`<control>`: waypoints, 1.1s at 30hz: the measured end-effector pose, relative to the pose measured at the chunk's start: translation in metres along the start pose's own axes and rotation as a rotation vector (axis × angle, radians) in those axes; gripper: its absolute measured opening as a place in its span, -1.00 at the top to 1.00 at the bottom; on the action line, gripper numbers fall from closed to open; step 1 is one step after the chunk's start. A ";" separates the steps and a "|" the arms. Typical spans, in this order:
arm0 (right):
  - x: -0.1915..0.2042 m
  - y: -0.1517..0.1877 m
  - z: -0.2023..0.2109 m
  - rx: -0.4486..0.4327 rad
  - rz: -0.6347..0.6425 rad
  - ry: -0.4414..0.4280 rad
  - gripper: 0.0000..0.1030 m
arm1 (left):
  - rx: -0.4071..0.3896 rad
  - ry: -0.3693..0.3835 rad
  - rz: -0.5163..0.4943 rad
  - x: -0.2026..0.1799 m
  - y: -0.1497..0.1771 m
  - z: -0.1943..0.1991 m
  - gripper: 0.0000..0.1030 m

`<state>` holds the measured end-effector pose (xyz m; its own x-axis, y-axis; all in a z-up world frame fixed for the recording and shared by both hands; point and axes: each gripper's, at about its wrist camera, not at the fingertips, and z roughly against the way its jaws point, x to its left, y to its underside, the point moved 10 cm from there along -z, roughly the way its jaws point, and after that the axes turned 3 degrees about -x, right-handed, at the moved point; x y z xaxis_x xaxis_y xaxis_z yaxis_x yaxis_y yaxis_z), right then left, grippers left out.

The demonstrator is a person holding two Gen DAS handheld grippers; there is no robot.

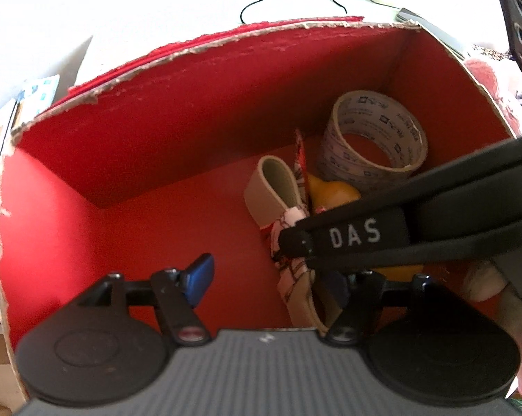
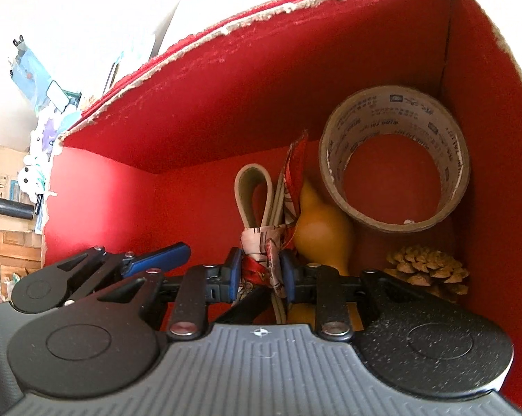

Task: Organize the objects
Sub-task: 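Lower the slippers into the box beside the gourd, then open the right tool and withdraw it from the box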

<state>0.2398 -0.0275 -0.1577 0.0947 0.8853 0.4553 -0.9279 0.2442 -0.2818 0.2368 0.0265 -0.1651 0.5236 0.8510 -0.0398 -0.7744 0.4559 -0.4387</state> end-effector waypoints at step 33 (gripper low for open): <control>-0.001 -0.018 0.038 -0.318 0.036 -0.035 0.48 | -0.085 -0.052 0.017 0.004 -0.007 0.012 -0.66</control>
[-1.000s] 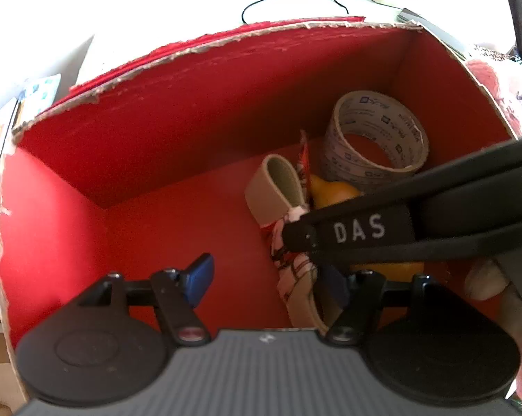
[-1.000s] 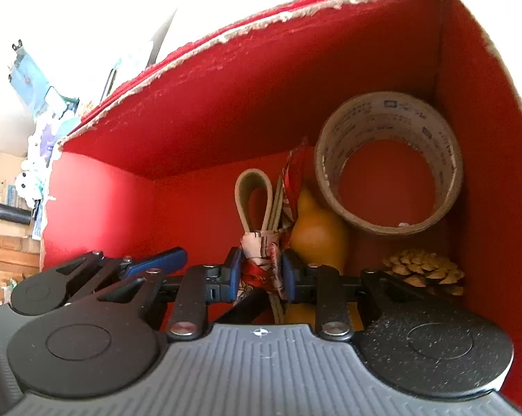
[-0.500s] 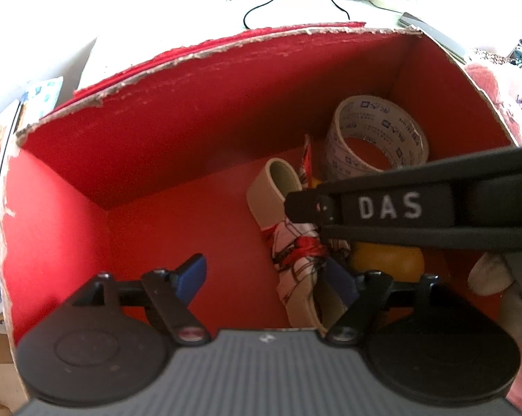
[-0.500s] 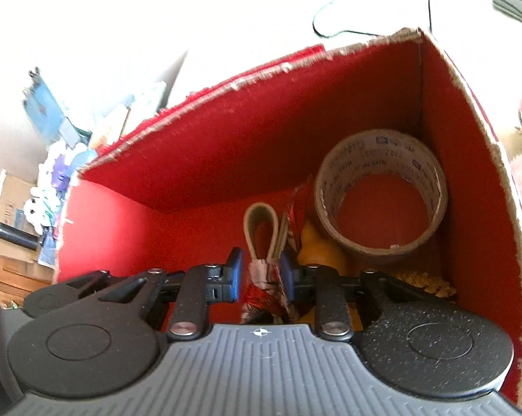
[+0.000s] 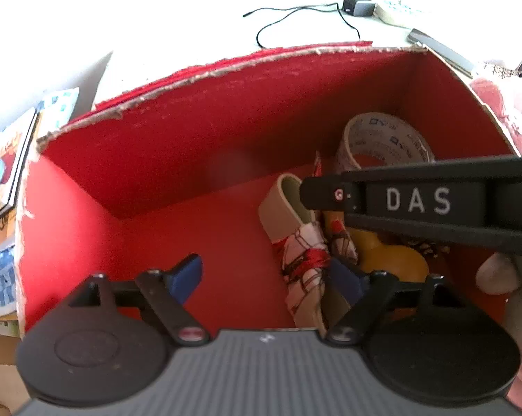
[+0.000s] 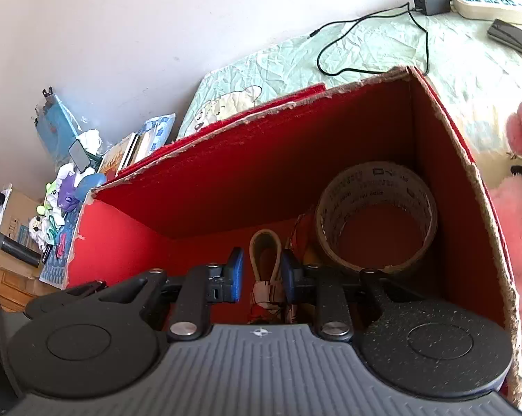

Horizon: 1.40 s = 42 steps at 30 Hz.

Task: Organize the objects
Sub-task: 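Open the right tool and withdraw it from the box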

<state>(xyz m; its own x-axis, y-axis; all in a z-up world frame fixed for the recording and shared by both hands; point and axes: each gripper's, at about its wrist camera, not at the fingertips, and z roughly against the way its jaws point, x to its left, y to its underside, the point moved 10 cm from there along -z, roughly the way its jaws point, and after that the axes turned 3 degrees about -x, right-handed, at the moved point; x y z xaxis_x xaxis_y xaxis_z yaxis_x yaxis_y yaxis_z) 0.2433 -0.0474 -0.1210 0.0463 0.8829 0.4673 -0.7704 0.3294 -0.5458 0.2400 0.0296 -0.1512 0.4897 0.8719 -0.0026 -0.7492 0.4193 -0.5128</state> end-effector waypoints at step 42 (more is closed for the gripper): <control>0.047 0.016 0.115 -0.285 0.192 -0.090 -0.05 | -0.179 -0.281 0.242 -0.001 0.024 0.142 -0.85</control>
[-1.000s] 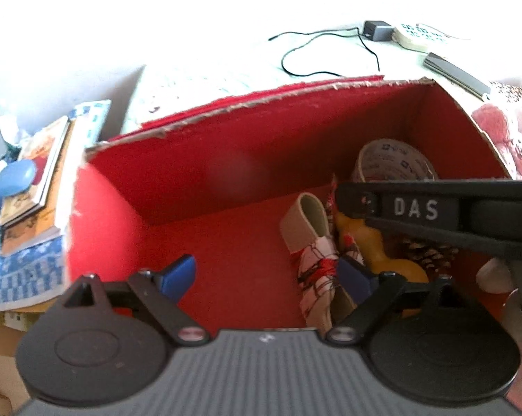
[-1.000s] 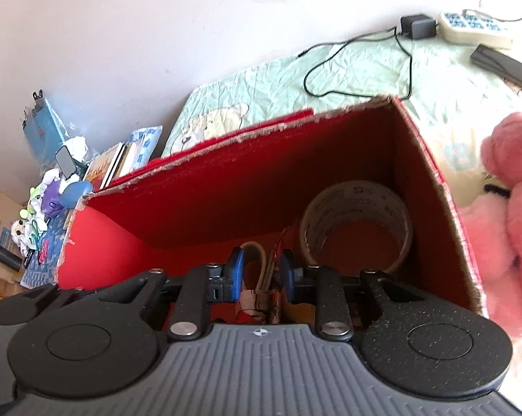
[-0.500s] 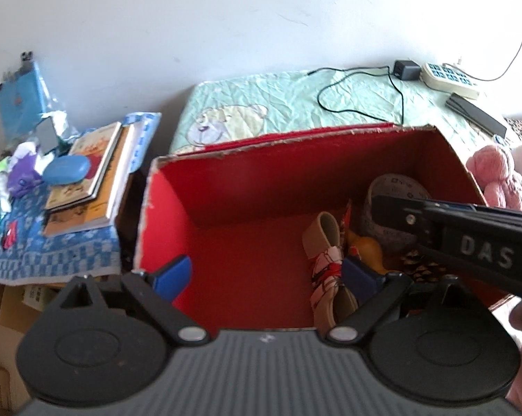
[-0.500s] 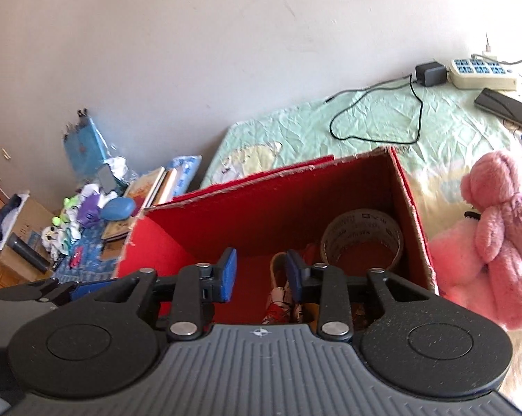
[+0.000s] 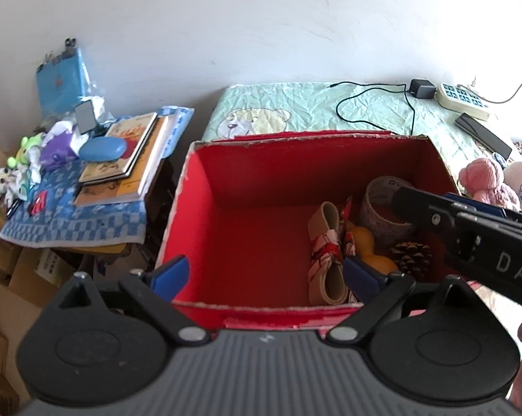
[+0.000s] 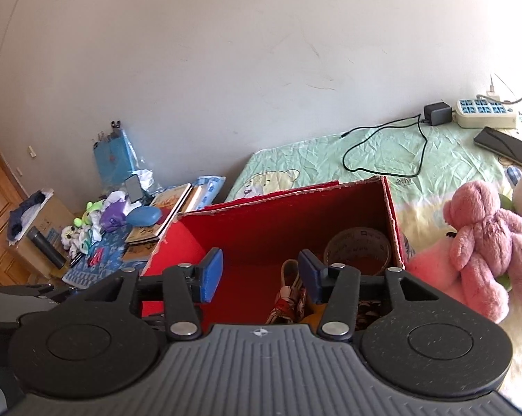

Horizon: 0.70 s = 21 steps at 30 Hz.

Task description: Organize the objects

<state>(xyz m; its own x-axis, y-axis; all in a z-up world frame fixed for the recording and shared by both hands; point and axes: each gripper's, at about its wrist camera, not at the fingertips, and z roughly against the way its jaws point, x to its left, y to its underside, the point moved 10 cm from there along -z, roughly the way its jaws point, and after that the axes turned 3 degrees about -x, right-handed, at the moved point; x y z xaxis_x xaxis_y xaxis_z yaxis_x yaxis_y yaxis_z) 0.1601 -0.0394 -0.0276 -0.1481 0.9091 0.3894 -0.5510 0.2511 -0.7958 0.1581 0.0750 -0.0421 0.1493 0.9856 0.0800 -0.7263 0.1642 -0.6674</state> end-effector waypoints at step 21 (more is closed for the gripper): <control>0.009 0.043 0.029 0.156 0.037 -0.191 -0.09 | 0.080 -0.120 0.077 0.003 0.058 0.023 -0.86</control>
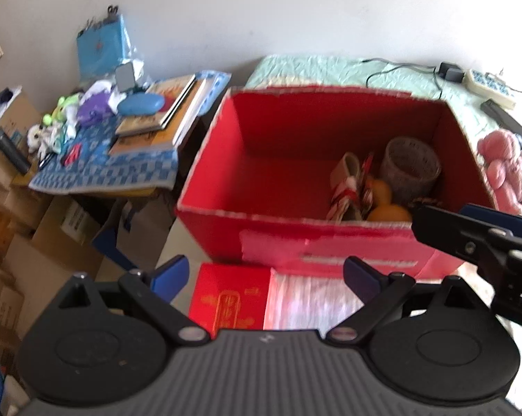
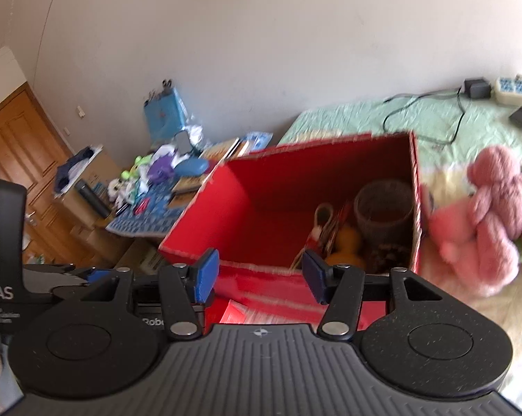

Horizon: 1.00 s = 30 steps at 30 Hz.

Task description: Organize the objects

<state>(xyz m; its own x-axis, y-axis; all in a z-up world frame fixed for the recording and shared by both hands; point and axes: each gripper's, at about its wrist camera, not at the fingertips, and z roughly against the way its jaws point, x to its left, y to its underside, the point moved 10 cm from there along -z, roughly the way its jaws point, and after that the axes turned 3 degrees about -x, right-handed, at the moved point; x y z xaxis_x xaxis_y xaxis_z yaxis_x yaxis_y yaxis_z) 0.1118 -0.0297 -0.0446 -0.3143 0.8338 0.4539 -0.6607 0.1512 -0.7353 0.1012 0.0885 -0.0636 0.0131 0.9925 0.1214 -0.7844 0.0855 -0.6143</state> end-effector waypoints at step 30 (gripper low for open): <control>0.028 0.081 -0.071 0.356 -0.285 -0.117 -0.24 | 0.189 0.105 0.042 0.058 0.081 -0.062 -0.99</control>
<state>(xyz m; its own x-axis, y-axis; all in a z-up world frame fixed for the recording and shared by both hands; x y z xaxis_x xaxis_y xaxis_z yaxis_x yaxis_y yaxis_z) 0.0978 0.0438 -0.1271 -0.1477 0.7173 0.6809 -0.9180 0.1568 -0.3643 0.0772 0.1582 -0.1546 0.0346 0.9993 0.0109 -0.8878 0.0357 -0.4589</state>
